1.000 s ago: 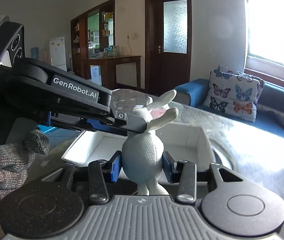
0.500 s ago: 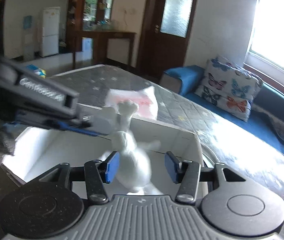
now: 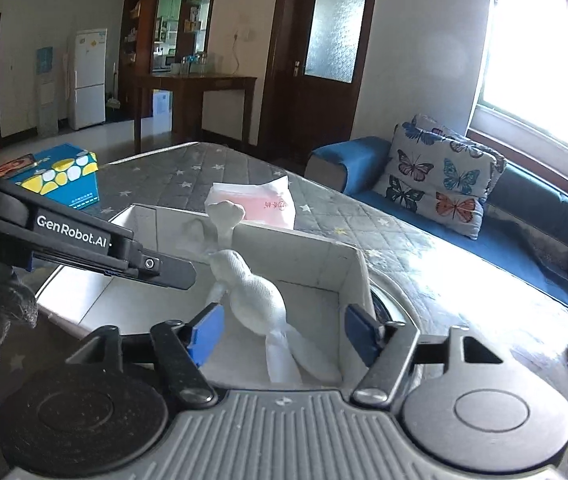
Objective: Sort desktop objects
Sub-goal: 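Lift the bunny over the grey box and open the left gripper, then move the left gripper down to the green alien toy, then close the left gripper on the green alien toy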
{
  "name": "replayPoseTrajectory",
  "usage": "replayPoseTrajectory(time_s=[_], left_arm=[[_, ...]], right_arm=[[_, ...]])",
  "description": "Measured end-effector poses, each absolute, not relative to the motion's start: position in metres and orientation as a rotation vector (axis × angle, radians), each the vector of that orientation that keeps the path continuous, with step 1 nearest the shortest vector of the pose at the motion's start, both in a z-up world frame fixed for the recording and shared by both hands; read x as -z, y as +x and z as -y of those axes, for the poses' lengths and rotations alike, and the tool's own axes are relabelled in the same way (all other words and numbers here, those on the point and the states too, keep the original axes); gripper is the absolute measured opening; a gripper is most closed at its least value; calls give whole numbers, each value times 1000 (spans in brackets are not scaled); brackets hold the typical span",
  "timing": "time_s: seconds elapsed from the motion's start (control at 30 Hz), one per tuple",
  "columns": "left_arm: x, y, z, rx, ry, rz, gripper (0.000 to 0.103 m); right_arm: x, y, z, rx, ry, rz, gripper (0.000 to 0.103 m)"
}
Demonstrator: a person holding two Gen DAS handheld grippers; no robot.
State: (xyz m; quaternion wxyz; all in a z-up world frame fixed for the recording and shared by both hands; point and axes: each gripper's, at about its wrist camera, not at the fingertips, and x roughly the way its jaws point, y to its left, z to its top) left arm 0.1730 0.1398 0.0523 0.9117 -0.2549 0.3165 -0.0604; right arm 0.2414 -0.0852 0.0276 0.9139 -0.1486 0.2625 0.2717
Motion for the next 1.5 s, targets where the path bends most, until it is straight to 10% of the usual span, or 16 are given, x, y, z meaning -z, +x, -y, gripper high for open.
replayPoseTrajectory(time_s=[1.5], left_arm=[[4, 103, -52, 352, -510, -894, 30]], right_arm=[[45, 105, 132, -568, -267, -631, 81]])
